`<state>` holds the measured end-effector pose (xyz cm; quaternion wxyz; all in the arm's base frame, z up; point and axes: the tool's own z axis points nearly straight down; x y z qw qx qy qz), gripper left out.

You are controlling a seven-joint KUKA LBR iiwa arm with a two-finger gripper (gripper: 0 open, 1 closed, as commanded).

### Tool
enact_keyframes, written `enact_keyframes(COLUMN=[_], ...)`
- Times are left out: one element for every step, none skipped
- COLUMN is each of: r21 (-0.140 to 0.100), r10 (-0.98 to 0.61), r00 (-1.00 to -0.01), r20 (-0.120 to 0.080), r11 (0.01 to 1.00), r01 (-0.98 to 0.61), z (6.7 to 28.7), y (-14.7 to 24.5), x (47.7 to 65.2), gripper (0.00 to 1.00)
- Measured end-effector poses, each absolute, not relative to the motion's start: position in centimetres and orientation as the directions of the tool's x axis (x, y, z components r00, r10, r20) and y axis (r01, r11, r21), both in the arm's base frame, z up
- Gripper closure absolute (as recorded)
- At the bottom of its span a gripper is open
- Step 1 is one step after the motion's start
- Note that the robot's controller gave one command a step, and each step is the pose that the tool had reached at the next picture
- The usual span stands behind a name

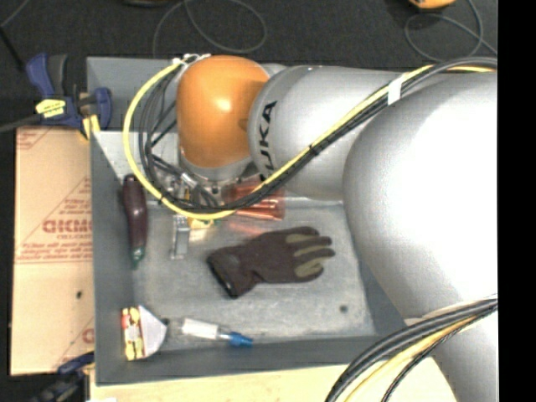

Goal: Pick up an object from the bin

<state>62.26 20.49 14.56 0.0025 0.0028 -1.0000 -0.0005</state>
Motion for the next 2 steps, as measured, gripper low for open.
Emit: enact_keyframes(r21=[0.003, 0.003], r10=[-0.002, -0.002], r00=[-1.000, -1.000], r20=[-0.003, -0.004], r11=[1.000, 1.000], r01=[-0.002, -0.002], z=[15.1, 8.6], y=[20.4, 13.9], x=[62.5, 62.1], gripper=[0.00, 0.00])
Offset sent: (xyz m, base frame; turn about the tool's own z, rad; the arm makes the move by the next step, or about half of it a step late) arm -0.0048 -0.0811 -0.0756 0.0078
